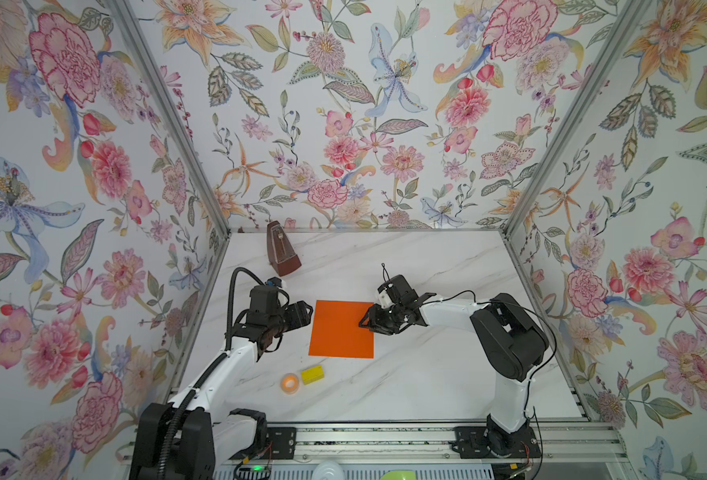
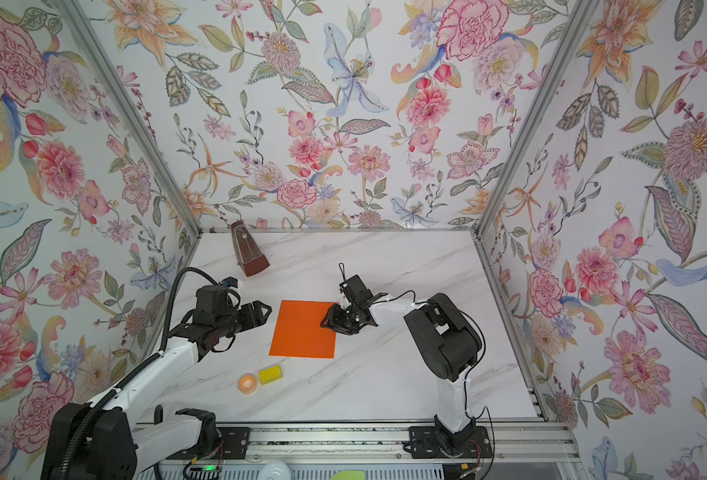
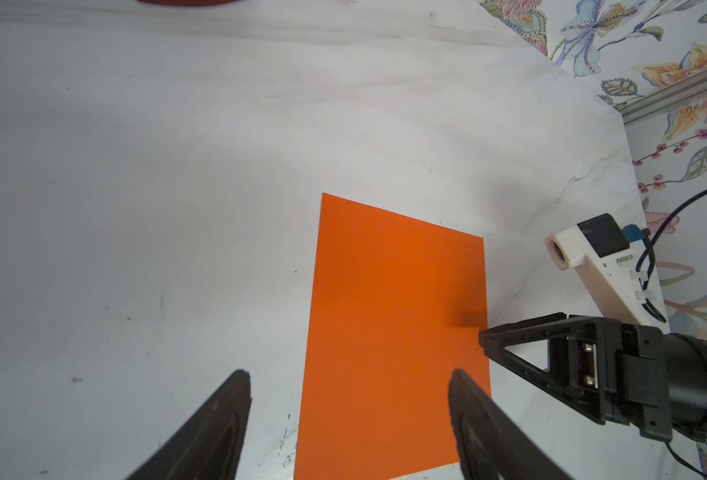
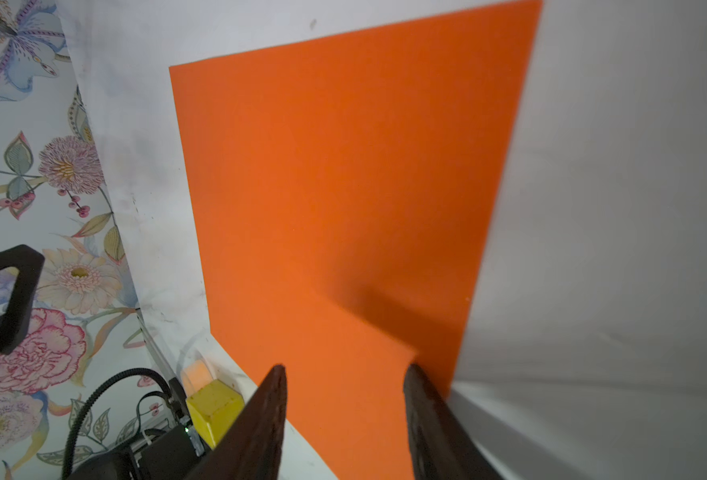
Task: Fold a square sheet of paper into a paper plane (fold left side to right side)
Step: 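Move both grippers toward opposite edges of the orange square sheet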
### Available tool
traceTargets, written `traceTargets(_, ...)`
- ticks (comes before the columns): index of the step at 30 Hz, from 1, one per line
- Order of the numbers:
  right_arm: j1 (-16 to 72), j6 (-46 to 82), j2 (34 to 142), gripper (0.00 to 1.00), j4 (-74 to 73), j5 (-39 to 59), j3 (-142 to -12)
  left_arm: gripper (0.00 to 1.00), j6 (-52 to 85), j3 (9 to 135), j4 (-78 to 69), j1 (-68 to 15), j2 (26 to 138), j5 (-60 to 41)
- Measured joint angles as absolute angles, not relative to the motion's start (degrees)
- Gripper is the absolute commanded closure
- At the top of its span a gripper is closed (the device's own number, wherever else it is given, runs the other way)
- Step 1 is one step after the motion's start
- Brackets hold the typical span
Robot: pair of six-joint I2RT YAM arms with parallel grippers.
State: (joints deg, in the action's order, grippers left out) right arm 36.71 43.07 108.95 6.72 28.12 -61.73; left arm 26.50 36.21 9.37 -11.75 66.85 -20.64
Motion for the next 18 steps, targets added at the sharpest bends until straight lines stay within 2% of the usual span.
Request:
traceTargets(5,32.42,36.42,104.68,0.51,12.16,29.82,-57.56,0.38,29.23,36.14,4.1,-17.39,69.76,-22.35)
traceTargets(11,26.85,30.48,101.32,0.51,17.74,31.51,-54.57,0.43,32.27,36.16,-0.8,-24.03,76.77,-22.17)
traceTargets(18,26.26,28.69,99.92,0.5,20.97,31.46,-54.08,0.66,34.48,38.37,-2.24,-31.0,84.88,-21.1)
